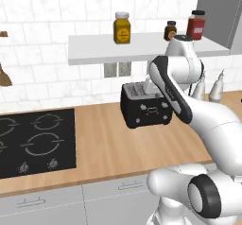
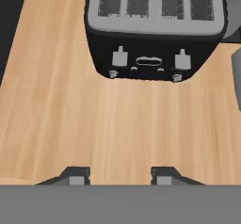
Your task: Take a straw from the drawer in front and place it inside the glass cup on the dining counter.
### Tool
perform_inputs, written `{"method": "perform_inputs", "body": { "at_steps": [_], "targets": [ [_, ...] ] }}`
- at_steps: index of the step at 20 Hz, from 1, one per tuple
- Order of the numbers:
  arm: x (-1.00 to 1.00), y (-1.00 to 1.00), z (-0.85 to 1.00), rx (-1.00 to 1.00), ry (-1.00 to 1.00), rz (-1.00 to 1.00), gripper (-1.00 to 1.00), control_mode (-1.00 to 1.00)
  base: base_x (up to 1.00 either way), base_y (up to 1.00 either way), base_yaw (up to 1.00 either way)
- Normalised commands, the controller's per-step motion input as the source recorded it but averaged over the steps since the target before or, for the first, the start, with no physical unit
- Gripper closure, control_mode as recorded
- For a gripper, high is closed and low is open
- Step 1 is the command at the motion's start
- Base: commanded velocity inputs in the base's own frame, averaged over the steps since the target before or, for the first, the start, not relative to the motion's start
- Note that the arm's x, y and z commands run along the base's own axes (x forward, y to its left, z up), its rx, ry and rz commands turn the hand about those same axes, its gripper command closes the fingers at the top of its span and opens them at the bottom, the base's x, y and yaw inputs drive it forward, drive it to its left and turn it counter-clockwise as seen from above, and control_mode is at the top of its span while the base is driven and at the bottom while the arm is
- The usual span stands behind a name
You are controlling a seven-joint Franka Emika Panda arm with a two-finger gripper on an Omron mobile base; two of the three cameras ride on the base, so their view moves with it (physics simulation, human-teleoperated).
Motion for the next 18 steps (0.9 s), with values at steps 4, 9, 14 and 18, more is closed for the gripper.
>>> {"method": "perform_inputs", "body": {
  "at_steps": [4,9,14,18],
  "targets": [
    [0.00,0.00,0.00,0.00,0.00,0.00,-1.00,1.00,-0.21,0.00,0.00],
    [0.00,0.00,0.00,0.00,0.00,0.00,-1.00,1.00,-0.76,0.00,0.00],
    [0.00,0.00,0.00,0.00,0.00,0.00,-1.00,1.00,-0.71,-0.09,0.14],
    [0.00,0.00,0.00,0.00,0.00,0.00,-1.00,1.00,-0.02,-0.51,0.47]
  ]
}}
